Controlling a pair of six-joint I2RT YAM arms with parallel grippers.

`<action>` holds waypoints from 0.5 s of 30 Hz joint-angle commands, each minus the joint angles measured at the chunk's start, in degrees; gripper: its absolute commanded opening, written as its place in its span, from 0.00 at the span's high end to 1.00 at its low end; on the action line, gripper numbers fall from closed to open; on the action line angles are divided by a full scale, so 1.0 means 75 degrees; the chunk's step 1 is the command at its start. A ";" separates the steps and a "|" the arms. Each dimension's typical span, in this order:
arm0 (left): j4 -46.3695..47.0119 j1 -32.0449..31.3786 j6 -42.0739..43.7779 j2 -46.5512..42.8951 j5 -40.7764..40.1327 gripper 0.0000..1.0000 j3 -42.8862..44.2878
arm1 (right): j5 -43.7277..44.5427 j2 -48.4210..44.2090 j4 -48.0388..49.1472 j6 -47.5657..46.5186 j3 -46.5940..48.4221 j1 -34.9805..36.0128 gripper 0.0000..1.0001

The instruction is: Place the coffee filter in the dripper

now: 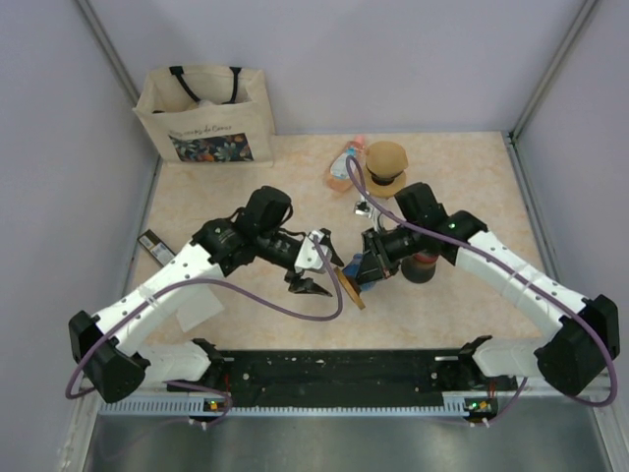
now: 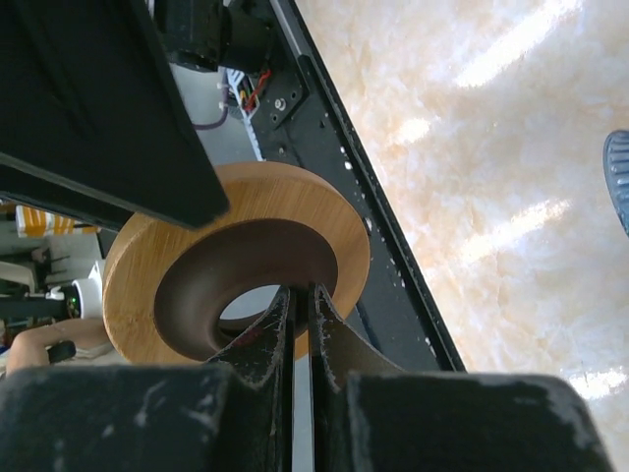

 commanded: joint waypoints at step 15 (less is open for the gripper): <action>-0.0340 -0.0479 0.0192 0.0379 -0.0144 1.00 0.0527 | 0.0393 0.0076 0.0067 -0.0189 0.0858 0.0197 0.93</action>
